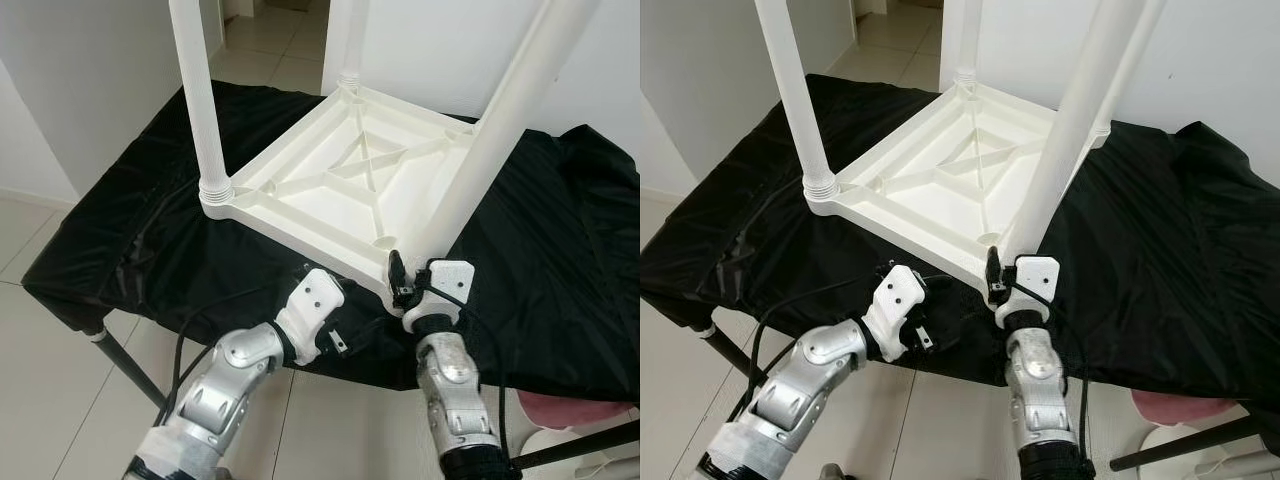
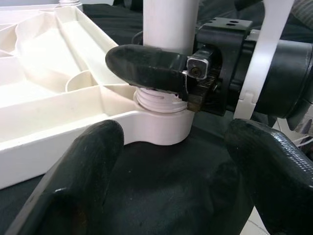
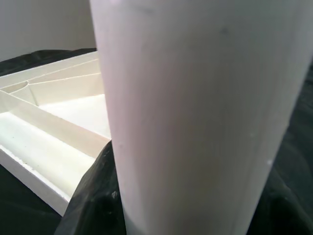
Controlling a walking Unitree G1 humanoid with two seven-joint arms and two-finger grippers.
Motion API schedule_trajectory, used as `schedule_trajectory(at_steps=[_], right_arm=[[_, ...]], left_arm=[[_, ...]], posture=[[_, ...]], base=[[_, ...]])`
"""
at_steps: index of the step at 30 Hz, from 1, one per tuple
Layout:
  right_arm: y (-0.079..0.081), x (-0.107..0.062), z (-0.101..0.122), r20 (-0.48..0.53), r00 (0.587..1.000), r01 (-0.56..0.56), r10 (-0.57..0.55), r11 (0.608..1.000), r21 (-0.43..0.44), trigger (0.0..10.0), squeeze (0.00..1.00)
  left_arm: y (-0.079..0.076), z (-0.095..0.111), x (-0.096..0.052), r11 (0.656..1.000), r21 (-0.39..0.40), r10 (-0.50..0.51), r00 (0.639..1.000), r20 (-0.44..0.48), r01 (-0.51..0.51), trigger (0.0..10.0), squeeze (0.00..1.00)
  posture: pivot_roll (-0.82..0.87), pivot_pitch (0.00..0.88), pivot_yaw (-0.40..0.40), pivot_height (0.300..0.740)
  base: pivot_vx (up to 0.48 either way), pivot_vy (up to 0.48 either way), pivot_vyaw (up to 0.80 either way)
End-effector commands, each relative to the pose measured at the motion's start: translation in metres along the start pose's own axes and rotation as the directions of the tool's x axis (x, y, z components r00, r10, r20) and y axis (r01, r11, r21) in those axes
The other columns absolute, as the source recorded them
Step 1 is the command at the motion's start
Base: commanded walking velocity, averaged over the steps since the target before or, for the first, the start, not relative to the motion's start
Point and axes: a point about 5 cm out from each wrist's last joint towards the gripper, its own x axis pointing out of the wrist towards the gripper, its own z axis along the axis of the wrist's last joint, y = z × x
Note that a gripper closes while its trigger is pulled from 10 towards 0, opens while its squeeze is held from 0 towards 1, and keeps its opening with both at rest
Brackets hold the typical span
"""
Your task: Building children table
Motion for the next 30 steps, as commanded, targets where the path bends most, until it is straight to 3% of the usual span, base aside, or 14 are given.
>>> schedule_trajectory(at_steps=[1, 4, 18, 19, 28, 30], right_arm=[[0.001, -0.012, -0.023, -0.126, 0.991, 0.057, -0.054, 0.998, 0.021, 10.0, 0.00], [0.009, -0.011, -0.021, -0.122, 0.991, 0.058, -0.054, 0.998, 0.029, 10.0, 0.00], [0.008, -0.011, -0.020, -0.118, 0.992, 0.037, -0.034, 0.999, 0.023, 10.0, 0.00], [0.008, -0.012, -0.018, -0.099, 0.995, 0.010, -0.005, 0.998, 0.056, 10.0, 1.00], [0.005, -0.015, -0.012, -0.056, 0.997, -0.041, 0.045, 0.997, 0.067, 10.0, 1.00], [0.001, -0.019, -0.009, -0.031, 0.995, -0.094, 0.096, 0.993, 0.072, 10.0, 1.00]], left_arm=[[0.004, -0.003, -0.002, 0.993, 0.002, 0.120, 0.993, -0.005, -0.120, 10.0, 0.00], [0.005, -0.004, -0.003, 0.991, -0.004, 0.135, 0.991, -0.010, -0.135, 10.0, 0.00], [0.011, -0.004, -0.011, 0.995, 0.018, 0.097, 0.995, -0.019, -0.097, 10.0, 0.00], [0.012, -0.004, -0.011, 0.996, 0.023, 0.086, 0.996, -0.019, -0.085, 10.0, 0.00], [0.015, -0.002, -0.013, 0.998, 0.020, 0.056, 0.998, -0.015, -0.056, 10.0, 0.00], [0.012, -0.002, -0.013, 1.000, -0.001, 0.030, 0.999, -0.014, -0.030, 10.0, 0.00]], posture=[[0.02, 0.079, -0.062, 0.740], [0.02, 0.075, -0.061, 0.740], [0.03, 0.049, -0.061, 0.740], [0.03, 0.047, -0.061, 0.740], [0.02, 0.040, -0.055, 0.740], [0.02, 0.038, -0.054, 0.740]], base=[[0.000, 0.000, 0.00], [0.000, 0.000, 0.00], [0.000, 0.000, 0.00], [0.000, 0.000, 0.00], [0.000, 0.000, 0.00], [0.000, 0.000, 0.00]])
